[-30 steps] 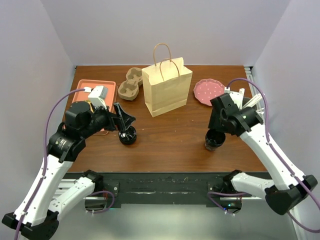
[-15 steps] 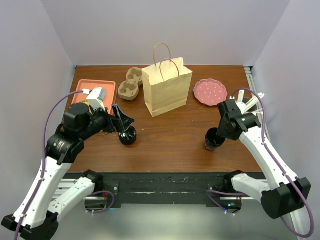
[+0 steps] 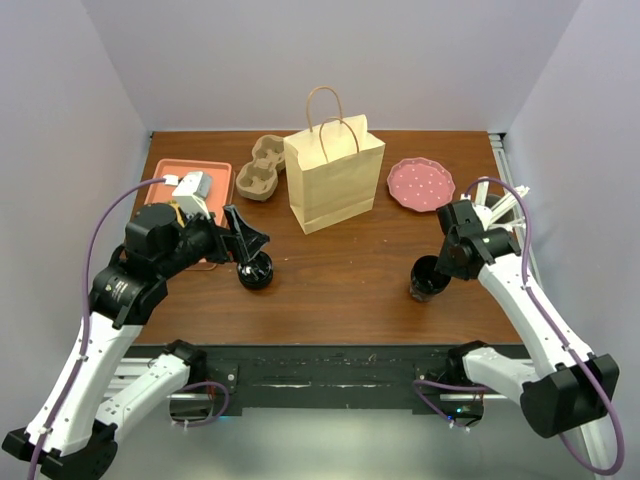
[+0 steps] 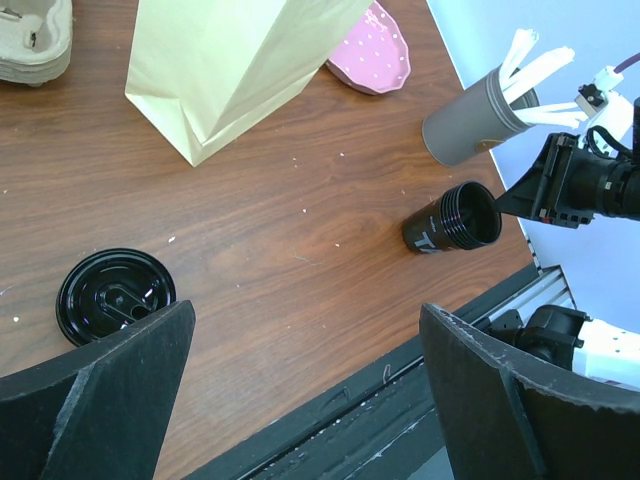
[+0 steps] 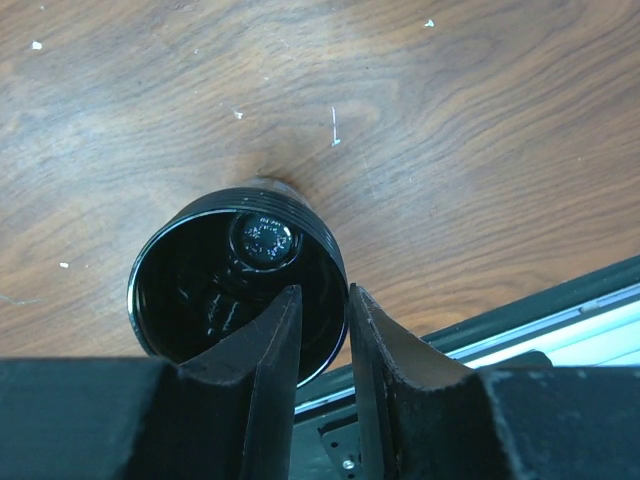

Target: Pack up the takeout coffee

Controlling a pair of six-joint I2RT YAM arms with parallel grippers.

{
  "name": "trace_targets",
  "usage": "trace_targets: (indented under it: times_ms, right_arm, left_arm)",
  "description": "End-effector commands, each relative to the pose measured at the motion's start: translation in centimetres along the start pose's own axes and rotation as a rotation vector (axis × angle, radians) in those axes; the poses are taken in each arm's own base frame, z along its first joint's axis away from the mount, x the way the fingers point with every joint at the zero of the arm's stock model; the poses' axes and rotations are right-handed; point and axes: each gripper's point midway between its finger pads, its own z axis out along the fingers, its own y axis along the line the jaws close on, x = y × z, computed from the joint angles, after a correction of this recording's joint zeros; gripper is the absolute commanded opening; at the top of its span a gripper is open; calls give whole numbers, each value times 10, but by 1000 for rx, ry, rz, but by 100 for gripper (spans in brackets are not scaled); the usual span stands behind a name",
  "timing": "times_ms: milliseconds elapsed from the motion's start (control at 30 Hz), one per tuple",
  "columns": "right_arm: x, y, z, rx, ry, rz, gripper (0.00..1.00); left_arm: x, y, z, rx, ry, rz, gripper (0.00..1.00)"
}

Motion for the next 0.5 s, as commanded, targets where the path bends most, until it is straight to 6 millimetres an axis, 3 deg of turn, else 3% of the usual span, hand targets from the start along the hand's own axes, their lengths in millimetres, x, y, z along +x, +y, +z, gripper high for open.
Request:
trace_targets:
  times_ms: [0,167,467]
  right_arm:
    - [-5,-3,5,31,-15,29,30]
    - [-5,-4,8,45,-10,34,30]
    - [-6,-8,11,70,-13,50,20]
  left_arm:
    - [-16,-12,-7,33,-48,-7,100]
    - [-14,-11,-5,34,-40,-7,100]
    - [-17,-11,-2,28,-40,9,100]
